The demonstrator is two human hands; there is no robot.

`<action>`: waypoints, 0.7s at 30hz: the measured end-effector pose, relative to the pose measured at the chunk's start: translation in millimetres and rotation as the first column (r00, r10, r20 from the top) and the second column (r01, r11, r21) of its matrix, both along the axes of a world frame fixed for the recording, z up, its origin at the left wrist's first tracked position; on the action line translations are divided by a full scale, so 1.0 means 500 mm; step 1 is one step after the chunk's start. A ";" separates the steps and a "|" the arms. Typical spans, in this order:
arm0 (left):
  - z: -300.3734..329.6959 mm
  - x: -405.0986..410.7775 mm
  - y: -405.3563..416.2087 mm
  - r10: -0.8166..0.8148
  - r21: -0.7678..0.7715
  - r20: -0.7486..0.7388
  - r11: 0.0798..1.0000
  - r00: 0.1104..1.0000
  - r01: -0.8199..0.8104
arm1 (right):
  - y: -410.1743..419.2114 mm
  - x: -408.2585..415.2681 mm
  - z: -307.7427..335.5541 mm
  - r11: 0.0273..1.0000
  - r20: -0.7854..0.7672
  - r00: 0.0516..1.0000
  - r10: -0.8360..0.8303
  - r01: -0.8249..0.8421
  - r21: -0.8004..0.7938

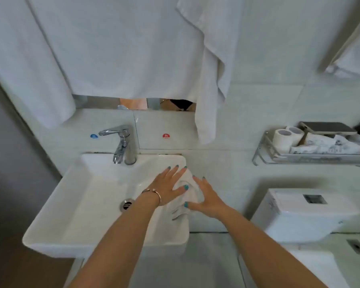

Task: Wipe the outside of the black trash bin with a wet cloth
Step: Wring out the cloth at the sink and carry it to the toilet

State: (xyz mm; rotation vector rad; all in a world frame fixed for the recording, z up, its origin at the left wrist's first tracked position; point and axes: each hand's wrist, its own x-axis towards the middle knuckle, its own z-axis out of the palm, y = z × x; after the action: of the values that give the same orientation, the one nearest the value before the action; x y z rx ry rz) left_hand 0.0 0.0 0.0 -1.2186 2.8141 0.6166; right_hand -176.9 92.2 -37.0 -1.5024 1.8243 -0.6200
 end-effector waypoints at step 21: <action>-0.175 -0.081 -0.084 0.267 0.404 -0.210 0.900 0.940 -0.166 | -0.056 0.051 -0.192 0.955 0.492 0.828 -0.268 0.295 0.023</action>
State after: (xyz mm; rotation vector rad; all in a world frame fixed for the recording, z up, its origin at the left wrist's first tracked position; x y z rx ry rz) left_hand -40.5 -41.8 -87.7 -1.4680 2.5709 1.3600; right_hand -151.6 64.4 -133.2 -0.9818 1.6351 -1.0947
